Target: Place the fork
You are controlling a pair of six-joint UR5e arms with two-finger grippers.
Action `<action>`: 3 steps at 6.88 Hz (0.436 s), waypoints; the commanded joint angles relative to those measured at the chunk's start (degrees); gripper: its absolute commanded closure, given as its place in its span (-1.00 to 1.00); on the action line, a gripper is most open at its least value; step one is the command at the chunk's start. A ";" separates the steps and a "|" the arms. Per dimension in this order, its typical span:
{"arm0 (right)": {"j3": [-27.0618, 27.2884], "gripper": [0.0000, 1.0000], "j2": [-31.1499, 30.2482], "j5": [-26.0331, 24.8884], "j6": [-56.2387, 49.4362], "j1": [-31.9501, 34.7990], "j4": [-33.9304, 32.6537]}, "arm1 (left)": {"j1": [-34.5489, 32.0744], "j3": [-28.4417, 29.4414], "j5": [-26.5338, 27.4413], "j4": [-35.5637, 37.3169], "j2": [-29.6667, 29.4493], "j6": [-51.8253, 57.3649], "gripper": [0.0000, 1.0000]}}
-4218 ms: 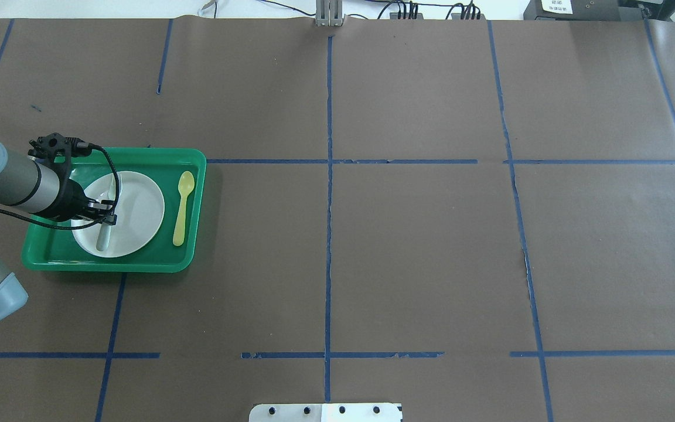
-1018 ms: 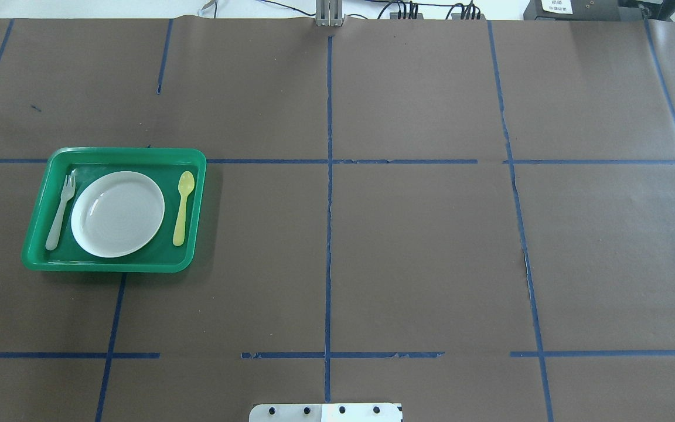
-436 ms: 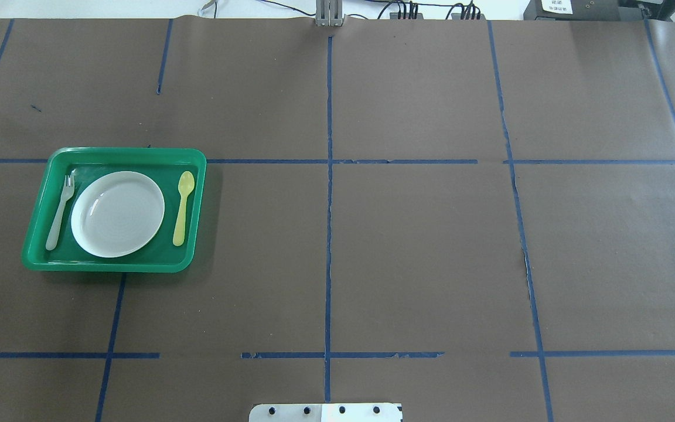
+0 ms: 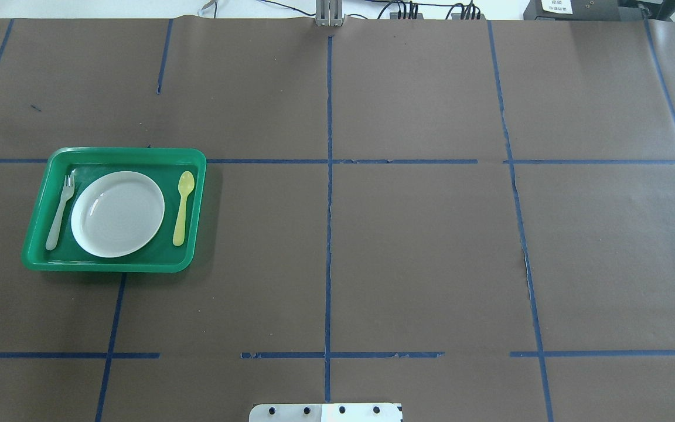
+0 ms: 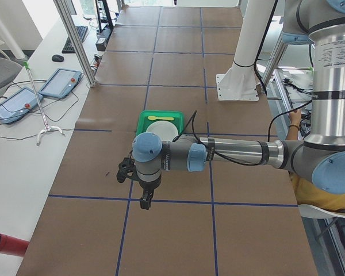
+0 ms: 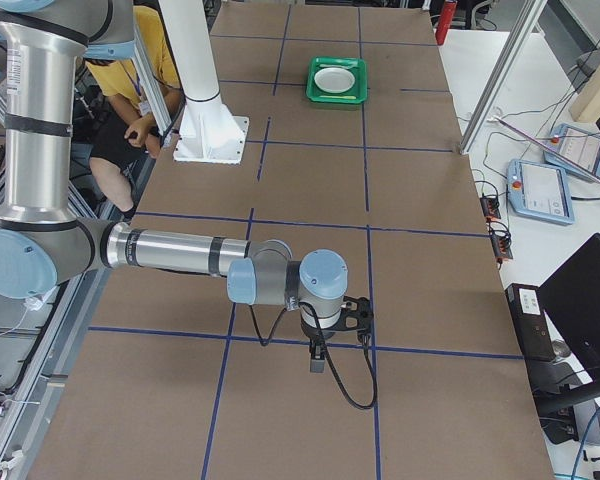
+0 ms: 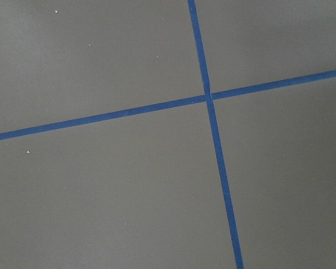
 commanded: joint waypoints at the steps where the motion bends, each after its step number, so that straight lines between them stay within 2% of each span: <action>1: 0.00 -1.00 0.00 0.02 0.04 0.00 -0.01 | 0.01 -0.01 -0.09 0.01 0.05 -0.07 -1.00; 3: 0.00 -1.00 0.00 0.02 0.04 0.00 -0.01 | 0.01 0.52 0.00 0.01 -0.03 -0.07 -1.00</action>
